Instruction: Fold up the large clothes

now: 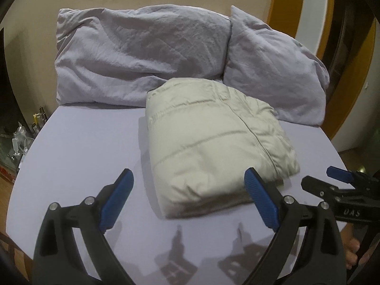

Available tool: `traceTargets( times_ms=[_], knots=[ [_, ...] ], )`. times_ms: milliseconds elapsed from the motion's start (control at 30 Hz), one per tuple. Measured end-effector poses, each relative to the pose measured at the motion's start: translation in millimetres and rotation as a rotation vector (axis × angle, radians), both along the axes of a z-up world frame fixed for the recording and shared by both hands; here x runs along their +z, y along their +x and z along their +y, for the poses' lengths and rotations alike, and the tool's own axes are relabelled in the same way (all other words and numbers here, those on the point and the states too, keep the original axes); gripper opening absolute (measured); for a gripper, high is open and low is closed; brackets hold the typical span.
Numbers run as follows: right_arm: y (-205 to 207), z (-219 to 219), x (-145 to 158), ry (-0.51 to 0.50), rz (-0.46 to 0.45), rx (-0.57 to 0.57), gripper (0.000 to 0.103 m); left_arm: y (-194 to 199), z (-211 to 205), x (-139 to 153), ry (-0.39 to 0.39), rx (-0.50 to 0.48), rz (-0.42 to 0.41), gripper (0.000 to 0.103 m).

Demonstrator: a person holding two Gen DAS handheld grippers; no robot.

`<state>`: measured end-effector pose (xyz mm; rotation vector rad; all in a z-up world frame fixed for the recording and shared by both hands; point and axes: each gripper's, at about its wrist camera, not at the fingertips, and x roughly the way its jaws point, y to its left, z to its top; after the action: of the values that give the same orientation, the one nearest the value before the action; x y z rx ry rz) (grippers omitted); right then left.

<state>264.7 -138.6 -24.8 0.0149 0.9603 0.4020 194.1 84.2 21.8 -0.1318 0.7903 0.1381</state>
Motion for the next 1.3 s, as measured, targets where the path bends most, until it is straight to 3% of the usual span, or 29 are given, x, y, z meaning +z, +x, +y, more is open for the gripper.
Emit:
traceTargets(
  times_ms=[67,533,1300],
  knots=[
    [-7.5,-2.4,-0.2,-0.001,0.0,-0.01,0.099,-8.6,-3.6,0.5,0.015,0.007,0.002,0.101],
    [-42.1,-7.1,5.9,0.033,-0.054,-0.009,0.099,-39.1,-3.4,-2.6,-0.057,0.036,-0.017,0.101],
    [-53.7,-13.1,2.6,0.066,-0.053,-0.015,0.099,-53.0,-16.7,-10.4,-0.109,0.026,0.013,0.101]
  ],
)
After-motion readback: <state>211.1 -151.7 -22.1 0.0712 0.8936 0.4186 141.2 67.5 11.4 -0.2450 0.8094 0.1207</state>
